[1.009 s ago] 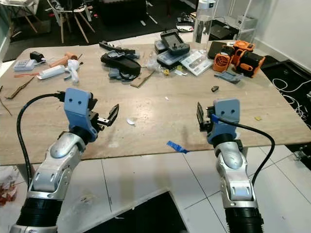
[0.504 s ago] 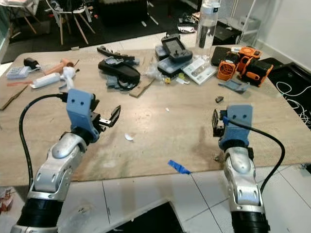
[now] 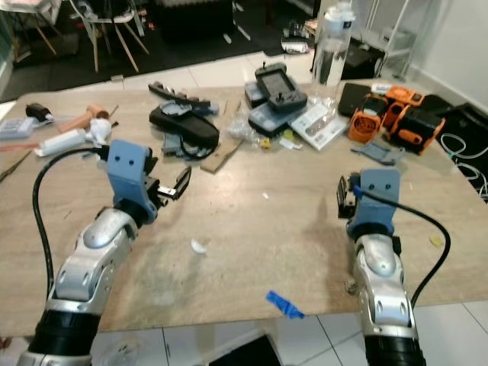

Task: Picking trash to rubbish bin

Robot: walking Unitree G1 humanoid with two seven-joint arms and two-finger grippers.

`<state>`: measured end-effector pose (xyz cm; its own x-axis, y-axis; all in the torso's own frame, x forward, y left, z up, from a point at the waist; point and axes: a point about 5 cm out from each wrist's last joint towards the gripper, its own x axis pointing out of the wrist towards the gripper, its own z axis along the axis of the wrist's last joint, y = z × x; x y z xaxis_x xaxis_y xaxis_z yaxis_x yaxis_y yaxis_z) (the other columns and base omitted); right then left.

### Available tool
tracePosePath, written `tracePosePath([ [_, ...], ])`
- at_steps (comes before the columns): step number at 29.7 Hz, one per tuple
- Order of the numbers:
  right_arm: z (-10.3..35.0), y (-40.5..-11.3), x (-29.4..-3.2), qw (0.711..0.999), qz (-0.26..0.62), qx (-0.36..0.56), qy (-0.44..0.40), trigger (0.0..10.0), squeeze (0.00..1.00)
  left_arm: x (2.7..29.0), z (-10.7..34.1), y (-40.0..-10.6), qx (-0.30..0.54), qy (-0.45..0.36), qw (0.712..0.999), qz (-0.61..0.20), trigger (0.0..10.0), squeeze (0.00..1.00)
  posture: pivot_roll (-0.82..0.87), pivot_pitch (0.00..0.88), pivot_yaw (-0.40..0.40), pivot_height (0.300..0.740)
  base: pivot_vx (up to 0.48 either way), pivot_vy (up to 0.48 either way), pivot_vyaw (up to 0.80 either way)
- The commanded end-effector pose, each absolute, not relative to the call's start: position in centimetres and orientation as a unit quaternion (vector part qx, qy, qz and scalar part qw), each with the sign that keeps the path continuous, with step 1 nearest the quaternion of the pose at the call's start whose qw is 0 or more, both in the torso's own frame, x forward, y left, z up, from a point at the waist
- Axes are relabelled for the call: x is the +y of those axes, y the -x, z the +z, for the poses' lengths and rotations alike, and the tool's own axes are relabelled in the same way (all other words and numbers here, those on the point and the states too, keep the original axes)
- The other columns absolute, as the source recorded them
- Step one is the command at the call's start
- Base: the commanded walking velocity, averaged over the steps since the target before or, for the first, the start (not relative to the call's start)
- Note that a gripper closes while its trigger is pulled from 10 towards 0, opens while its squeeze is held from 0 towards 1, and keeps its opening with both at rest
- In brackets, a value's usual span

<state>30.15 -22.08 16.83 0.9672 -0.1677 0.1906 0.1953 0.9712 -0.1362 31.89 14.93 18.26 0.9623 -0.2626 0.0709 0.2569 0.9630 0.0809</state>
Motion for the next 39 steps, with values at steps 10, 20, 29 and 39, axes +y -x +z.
tracePosePath([
  [10,16.3,-29.9,-22.6,0.988,-0.099,-0.074,0.088,10.0,0.0,15.1,17.9,-31.7,-0.035,-0.032,0.99,-0.133,10.0,0.0,-0.05,0.151,0.059,0.74,0.0,0.0,0.0],
  [20,15.7,-30.6,-24.9,0.99,-0.102,-0.078,0.066,10.0,1.0,14.4,19.2,-31.8,-0.055,-0.037,0.982,-0.174,10.0,0.0,-0.03,0.189,0.088,0.74,0.0,0.0,0.0],
  [29,15.7,-32.2,-26.6,0.991,-0.103,-0.081,0.039,10.0,0.81,11.3,20.9,-31.7,-0.088,-0.029,0.949,-0.303,10.0,0.0,-0.01,0.22,0.107,0.74,0.0,0.0,0.0],
  [39,16.7,-33.9,-27.8,0.992,-0.072,-0.103,0.028,10.0,0.06,8.0,22.0,-31.8,-0.103,-0.03,0.913,-0.395,10.0,0.0,0.0,0.263,0.128,0.74,0.0,0.0,0.0],
])
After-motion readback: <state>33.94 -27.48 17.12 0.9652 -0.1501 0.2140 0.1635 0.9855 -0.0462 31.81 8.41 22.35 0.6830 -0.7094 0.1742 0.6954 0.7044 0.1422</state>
